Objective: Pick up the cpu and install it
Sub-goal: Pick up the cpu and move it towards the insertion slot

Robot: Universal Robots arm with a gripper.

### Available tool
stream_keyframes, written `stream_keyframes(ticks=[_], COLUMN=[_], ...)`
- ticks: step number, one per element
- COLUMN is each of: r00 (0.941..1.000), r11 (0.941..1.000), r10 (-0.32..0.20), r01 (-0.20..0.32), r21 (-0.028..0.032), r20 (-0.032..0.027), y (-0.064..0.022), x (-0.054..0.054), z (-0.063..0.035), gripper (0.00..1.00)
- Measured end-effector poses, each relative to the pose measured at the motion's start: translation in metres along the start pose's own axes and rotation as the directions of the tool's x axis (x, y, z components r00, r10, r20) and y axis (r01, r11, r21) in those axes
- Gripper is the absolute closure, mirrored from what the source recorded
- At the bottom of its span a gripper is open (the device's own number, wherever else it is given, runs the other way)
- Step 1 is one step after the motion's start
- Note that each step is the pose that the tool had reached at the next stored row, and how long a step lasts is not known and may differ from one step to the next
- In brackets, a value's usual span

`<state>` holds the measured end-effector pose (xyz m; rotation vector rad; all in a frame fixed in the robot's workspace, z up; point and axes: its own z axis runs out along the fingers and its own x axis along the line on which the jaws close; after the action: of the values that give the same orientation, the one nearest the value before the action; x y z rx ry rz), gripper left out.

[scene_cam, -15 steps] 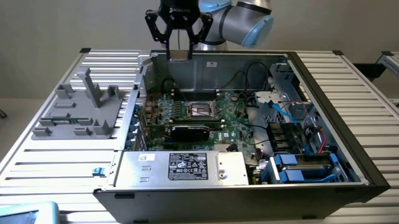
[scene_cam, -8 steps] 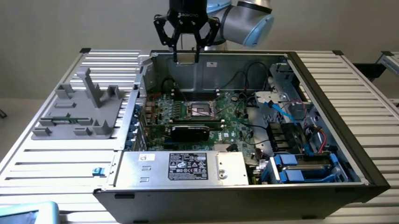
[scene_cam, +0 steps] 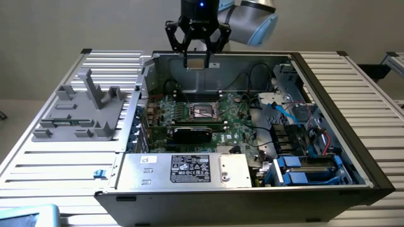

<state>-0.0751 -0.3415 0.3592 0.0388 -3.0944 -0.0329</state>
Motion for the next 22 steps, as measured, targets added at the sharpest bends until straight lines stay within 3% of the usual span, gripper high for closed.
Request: stream_keyframes(ticks=[9,18,22], r00=[0.9999,0.9997,0.9996], r11=[0.9999,0.9995,0.9994], r10=[0.012,0.025,0.030], r01=[-0.012,-0.025,-0.030], r21=[-0.0023,-0.0177,-0.0202], r20=[0.0004,0.0006,0.0009], y=[0.0014,0.0034,0.0065], x=[-0.012,-0.020,-0.022], z=[0.0153,0.0253,0.0292], gripper=[0.45,0.45,0.45])
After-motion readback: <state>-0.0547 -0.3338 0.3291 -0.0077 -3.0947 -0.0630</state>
